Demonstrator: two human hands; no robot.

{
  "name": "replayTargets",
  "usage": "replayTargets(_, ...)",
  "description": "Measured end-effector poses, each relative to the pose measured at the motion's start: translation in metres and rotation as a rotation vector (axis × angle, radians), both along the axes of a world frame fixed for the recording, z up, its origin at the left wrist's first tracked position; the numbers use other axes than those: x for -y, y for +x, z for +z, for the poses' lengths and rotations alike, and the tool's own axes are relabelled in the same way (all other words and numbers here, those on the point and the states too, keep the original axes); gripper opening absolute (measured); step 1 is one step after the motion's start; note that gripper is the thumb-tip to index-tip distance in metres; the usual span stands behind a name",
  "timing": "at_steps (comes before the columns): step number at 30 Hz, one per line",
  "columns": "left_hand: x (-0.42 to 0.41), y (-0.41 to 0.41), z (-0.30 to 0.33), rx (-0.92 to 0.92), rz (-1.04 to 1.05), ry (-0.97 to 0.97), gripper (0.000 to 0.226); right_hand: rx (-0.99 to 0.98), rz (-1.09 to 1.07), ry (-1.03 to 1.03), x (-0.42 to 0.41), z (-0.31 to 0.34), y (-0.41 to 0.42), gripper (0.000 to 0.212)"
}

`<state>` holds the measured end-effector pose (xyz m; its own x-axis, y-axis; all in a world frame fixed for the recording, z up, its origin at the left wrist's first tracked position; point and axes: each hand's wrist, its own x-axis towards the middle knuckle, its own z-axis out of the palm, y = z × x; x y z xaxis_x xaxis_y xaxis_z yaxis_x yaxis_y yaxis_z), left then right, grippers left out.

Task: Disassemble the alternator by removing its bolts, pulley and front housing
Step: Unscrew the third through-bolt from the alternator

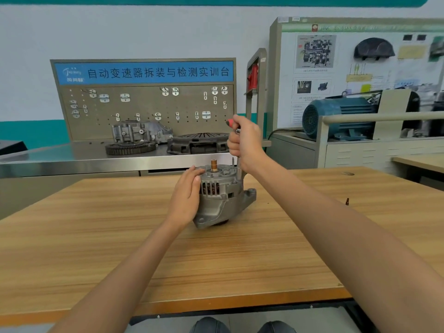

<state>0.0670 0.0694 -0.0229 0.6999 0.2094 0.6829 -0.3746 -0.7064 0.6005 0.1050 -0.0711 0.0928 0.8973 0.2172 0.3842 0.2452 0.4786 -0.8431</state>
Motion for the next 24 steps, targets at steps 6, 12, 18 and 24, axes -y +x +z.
replayTargets(6,0.001,-0.002,0.000,-0.001,0.004,0.013,0.036,-0.053,0.043,0.020,-0.007,-0.005,0.009,0.036)
replayTargets(12,0.004,-0.008,0.016,0.061,0.042,0.222,0.034,-0.075,0.236,-0.075,-0.008,-0.002,0.019,0.038)
replayTargets(18,0.033,-0.008,0.041,-0.038,-0.075,0.237,0.029,-0.121,0.302,-0.088,-0.008,-0.002,0.026,0.039)
replayTargets(24,0.038,-0.001,0.063,-0.267,-0.238,0.045,0.022,-0.193,0.387,-0.030,-0.006,-0.002,0.033,0.038)
